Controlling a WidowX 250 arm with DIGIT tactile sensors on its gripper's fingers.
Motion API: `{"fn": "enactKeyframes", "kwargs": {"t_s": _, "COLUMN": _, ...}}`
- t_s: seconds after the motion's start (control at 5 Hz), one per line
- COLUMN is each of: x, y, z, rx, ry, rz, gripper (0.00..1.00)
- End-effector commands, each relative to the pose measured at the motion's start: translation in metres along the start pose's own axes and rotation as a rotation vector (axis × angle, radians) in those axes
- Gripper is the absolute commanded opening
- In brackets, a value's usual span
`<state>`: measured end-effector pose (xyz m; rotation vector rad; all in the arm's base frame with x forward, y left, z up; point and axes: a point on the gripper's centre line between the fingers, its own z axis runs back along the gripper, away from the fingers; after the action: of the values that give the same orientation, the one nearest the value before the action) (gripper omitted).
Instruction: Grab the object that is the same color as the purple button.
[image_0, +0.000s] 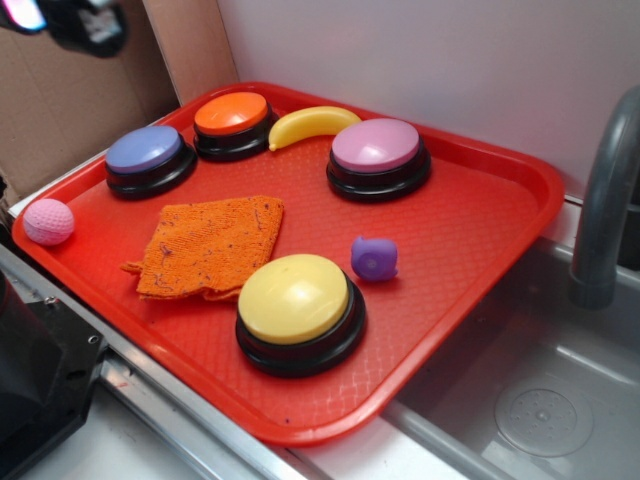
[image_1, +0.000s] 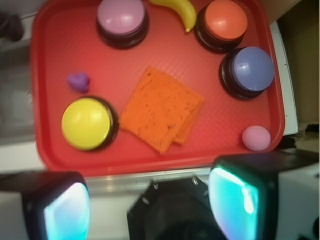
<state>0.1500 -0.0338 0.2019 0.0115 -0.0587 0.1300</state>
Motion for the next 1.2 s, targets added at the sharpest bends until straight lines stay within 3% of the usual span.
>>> {"fn": "enactKeyframes", "kwargs": {"t_s": 0.0, "x": 0.055, "y": -0.043, "z": -0.057, "rx": 0.022, "ry": -0.054, "rz": 0.09, "gripper": 1.0}}
{"fn": "enactKeyframes", "kwargs": {"t_s": 0.4, "x": 0.074, "y": -0.094, "z": -0.117, "rx": -0.027, "ry": -0.117, "rz": 0.015, "gripper": 1.0}}
{"fn": "enactKeyframes", "kwargs": {"t_s": 1.0, "x": 0.086, "y": -0.102, "z": -0.166, "rx": 0.009, "ry": -0.061, "rz": -0.012, "gripper": 1.0}}
